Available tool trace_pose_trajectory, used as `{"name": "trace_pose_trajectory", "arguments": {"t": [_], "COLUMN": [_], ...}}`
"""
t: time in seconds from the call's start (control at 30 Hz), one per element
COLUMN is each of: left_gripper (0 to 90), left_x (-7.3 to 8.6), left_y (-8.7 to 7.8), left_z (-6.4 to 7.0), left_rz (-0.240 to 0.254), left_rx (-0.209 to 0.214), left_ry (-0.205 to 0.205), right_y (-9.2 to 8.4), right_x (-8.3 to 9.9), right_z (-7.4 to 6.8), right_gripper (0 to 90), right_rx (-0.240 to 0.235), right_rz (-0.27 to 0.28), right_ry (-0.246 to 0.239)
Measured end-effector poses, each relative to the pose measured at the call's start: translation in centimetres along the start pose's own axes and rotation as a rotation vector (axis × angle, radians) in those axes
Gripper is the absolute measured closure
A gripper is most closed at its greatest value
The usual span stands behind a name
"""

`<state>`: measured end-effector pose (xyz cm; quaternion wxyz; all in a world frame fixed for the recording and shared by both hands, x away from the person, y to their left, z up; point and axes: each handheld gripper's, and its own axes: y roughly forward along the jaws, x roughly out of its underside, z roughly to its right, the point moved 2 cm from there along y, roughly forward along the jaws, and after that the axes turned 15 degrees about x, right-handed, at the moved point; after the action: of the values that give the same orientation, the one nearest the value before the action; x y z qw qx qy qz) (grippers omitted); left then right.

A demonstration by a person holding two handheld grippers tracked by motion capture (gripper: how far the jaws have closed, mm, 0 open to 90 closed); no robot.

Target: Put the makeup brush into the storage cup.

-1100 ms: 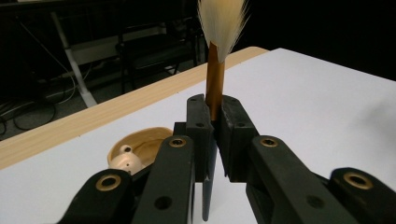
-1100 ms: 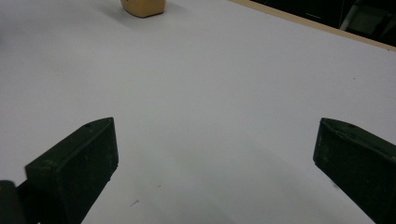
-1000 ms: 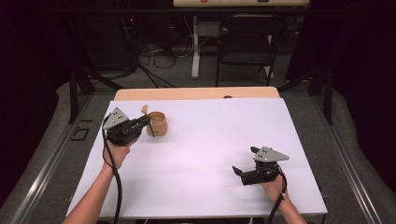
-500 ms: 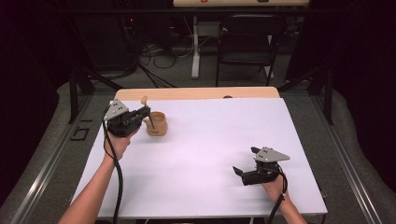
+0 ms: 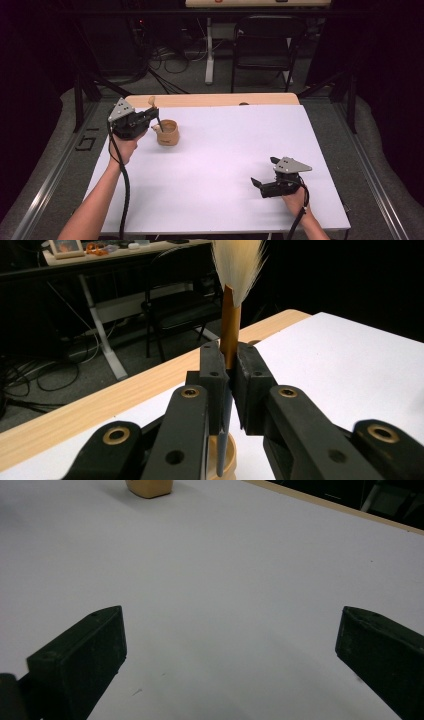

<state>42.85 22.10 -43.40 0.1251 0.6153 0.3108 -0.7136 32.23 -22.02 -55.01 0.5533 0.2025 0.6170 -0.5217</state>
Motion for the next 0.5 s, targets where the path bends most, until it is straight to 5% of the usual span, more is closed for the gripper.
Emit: {"name": "trace_pose_trajectory", "arguments": {"t": [0.5], "left_gripper": [83.5], "left_x": [-1.3], "left_y": [0.6], "left_z": [-0.8], "left_rz": [0.001], "left_rx": [-0.015], "left_ry": [0.020], "right_y": [-0.1], "right_x": [0.0], "right_z": [0.3], "right_gripper": [0.0], "right_rx": [0.006], "right_rz": [0.004], "right_ry": [0.000]}}
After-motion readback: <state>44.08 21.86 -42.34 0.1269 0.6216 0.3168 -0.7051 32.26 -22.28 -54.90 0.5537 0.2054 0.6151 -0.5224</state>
